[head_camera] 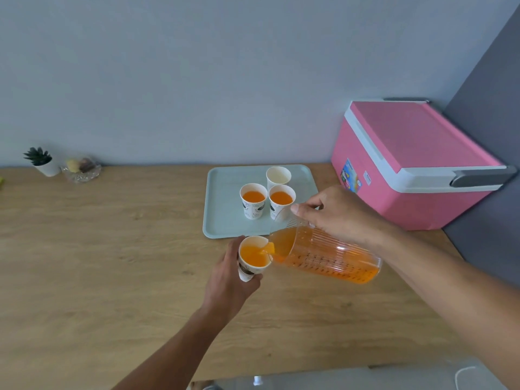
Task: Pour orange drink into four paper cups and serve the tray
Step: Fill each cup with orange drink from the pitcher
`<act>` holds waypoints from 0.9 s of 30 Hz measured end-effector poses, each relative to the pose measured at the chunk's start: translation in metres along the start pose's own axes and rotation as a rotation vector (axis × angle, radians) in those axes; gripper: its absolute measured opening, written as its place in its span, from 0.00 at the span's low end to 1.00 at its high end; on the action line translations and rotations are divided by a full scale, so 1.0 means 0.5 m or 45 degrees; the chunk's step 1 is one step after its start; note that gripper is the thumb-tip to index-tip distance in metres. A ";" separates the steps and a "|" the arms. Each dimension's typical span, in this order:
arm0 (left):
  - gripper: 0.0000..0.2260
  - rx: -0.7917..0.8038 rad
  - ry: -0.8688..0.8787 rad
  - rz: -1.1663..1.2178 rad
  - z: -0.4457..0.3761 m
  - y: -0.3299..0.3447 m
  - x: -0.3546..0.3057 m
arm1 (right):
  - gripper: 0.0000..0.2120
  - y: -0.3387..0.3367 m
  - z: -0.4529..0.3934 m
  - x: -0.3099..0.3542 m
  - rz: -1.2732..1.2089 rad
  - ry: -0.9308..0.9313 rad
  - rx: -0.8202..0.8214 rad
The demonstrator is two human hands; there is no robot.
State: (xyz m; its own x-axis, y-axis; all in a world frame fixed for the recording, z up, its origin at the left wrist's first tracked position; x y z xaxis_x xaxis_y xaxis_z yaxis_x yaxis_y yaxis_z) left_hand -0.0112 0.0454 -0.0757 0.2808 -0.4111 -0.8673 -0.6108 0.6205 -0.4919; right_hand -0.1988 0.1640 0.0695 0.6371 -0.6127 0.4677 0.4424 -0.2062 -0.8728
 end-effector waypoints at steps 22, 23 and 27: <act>0.35 0.091 -0.010 0.013 -0.038 -0.001 0.018 | 0.27 0.010 -0.010 0.006 -0.008 0.100 0.013; 0.34 0.100 -0.008 0.025 -0.041 -0.002 0.017 | 0.26 0.007 -0.008 0.007 -0.006 0.122 0.003; 0.32 0.131 0.028 0.043 -0.058 -0.005 0.015 | 0.24 0.002 0.009 0.006 -0.047 0.211 -0.042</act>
State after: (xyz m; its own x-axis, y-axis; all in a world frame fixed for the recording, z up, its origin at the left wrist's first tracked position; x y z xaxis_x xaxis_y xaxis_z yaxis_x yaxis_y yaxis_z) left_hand -0.0288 0.0215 -0.0785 0.2446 -0.4027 -0.8820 -0.5402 0.6988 -0.4689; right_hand -0.1935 0.1656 0.0704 0.5066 -0.7214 0.4722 0.4407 -0.2540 -0.8610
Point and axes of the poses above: each hand's wrist, its own z-axis away from the middle knuckle, its own y-axis out of the palm, x = y × z, the point moved 8 cm from there along -z, towards the middle knuckle, and after that the axes turned 6 degrees about z, right-handed, at the moved point
